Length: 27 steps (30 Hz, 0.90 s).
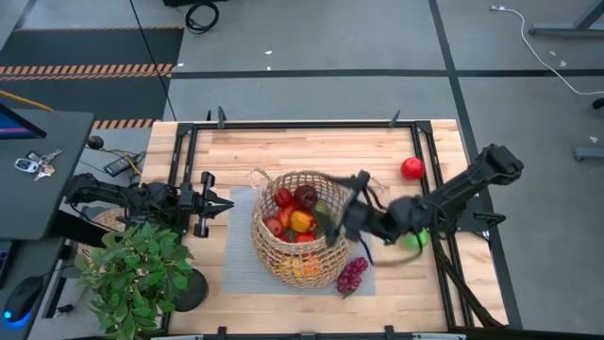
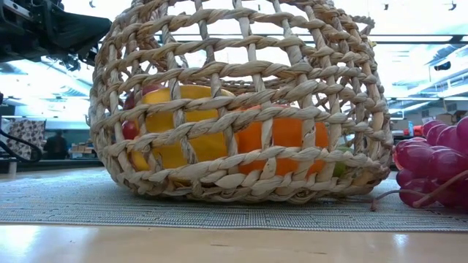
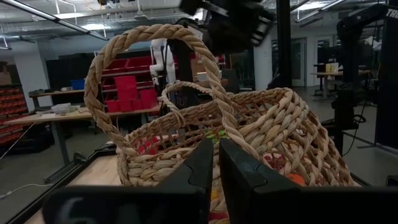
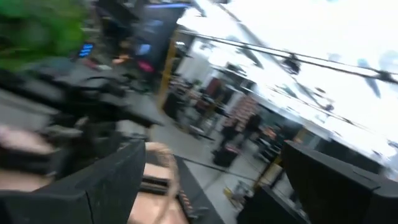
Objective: Build produce basket
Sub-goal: Put the green apple into the brown basket
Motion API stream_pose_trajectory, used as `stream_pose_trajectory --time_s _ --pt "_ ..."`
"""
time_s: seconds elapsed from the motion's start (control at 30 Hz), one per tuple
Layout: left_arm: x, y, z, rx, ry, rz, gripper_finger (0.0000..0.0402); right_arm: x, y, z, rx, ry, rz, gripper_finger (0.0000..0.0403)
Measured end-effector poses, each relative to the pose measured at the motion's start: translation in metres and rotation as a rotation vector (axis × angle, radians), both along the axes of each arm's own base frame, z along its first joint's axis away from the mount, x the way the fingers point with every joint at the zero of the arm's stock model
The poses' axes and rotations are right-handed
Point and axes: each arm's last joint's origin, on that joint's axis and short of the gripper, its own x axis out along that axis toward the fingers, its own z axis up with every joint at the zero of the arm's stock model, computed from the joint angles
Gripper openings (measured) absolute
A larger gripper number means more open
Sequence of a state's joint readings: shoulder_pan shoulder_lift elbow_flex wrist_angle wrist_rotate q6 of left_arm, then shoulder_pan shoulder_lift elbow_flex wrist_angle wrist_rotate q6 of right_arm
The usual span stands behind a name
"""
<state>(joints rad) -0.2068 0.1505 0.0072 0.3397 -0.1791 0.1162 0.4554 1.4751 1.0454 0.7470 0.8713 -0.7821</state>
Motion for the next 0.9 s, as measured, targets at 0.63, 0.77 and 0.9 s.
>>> stream_pose_trajectory --time_s 0.63,0.77,0.9 --pt "0.000 0.000 0.000 0.000 0.000 0.000 0.0032 -0.074 0.102 -0.066 0.391 0.509 0.487 0.0375" --pt "0.000 0.000 0.000 0.000 0.000 0.000 0.0028 -0.090 0.101 -0.074 0.569 0.591 0.425 0.0375" --pt "0.000 0.000 0.000 0.000 0.000 0.000 0.0031 -0.105 0.070 -0.083 0.790 0.681 0.147 0.0375"
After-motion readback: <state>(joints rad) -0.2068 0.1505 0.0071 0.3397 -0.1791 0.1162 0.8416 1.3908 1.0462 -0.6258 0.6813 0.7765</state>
